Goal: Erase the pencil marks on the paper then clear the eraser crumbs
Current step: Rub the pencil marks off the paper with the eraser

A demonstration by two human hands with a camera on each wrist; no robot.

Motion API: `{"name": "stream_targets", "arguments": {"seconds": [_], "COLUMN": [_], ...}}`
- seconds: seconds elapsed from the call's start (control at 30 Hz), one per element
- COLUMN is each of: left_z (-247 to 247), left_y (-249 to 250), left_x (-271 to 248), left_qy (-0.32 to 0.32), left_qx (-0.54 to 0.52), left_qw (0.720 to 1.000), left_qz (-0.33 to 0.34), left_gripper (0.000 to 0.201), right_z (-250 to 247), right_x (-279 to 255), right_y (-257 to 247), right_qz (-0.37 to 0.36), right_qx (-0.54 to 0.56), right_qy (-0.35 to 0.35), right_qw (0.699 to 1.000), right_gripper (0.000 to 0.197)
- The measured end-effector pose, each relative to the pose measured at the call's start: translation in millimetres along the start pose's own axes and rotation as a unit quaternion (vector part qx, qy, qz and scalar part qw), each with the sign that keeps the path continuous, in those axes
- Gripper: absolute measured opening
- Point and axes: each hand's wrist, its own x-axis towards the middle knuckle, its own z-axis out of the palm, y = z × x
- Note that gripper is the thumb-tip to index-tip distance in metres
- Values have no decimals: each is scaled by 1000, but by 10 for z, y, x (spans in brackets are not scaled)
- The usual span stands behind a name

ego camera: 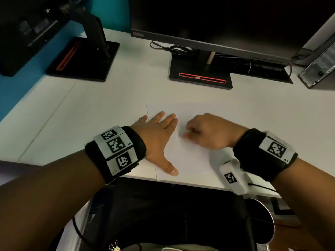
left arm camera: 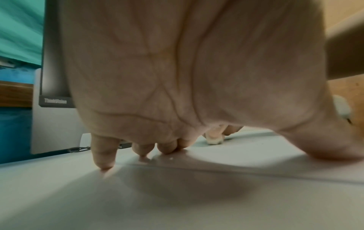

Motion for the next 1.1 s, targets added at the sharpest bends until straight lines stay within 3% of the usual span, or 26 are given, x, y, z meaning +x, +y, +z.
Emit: {"name": "stream_targets", "arguments": {"seconds": [0.1,0.27,0.4,0.53,0.6,0.73,0.83,0.9,1.03,1.1], "left_z": [1,-3,2,-2,-8,-18,-22,-16,-6,-2], "left_y": [5,12,6,14,12,10,30,36,28,33], "left_x": [2,-5,-3,-5,-1,-4,-19,-23,-18,-29], "left_qy": [1,4,1,2,0,-5,-5,-6,-7,-7], "left_qx": [6,6,8,5,7,14,13,11,15,13], "left_qw": [1000,1000,1000,1000,1000,1000,1000,1000,1000,1000], "left_qz": [0,0,1,-2,-4,-2,-4,-6,-3,-3], "left_gripper": [151,152,151,152,152,152,151,151,151,151], "right_z": [30,-53,27,-96,-46,82,-34,-22,71,16], "right_x": [-70,-40,-144,-121,-134,-161,-62,-35,-77,-42], "right_y": [-28,132,49,252,178,-18,122,105,-96,-12], "right_qz": [-15,32,-1,62,43,-10,55,61,6,24], "right_qx": [27,21,42,17,8,43,33,21,47,55], "right_qy": [-49,12,-58,15,13,-58,14,36,-48,-35], "right_qw": [998,999,997,998,999,997,998,997,998,998], "right_gripper": [39,42,38,43,40,38,43,43,40,43]}}
